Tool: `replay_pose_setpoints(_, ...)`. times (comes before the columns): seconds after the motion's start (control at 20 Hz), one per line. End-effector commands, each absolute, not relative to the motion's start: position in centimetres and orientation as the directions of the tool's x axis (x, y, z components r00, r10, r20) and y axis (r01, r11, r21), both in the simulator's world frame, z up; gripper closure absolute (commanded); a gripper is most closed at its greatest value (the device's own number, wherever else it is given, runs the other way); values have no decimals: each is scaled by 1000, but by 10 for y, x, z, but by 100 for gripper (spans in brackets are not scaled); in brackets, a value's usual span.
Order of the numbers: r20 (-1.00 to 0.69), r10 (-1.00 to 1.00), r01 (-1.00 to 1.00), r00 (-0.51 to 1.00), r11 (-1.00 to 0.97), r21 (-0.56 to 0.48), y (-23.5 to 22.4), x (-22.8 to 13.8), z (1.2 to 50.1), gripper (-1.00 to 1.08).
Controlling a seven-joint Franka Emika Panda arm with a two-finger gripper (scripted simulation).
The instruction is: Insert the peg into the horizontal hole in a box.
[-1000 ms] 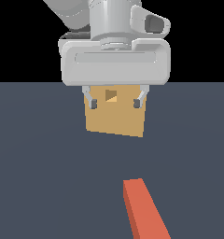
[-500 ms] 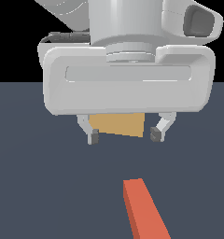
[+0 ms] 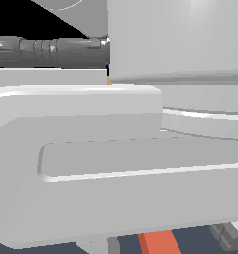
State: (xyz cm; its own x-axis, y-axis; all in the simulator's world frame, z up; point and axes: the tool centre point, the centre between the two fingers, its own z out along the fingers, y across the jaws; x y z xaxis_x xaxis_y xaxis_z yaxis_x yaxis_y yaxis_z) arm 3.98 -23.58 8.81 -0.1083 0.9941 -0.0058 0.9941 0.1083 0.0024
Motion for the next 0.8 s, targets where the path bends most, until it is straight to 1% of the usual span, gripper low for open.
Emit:
replay_pose_setpoints(0.0, -4, 993, 993, -119, 119, 2, -253, 45, 82, -92)
replay_pose_setpoints(0.35, -1, 991, 991, -134, 134, 1, -282, 54, 72, -92)
replay_pose_setpoints(0.75, 0, 990, 990, -139, 139, 0, -293, 58, 68, -92)
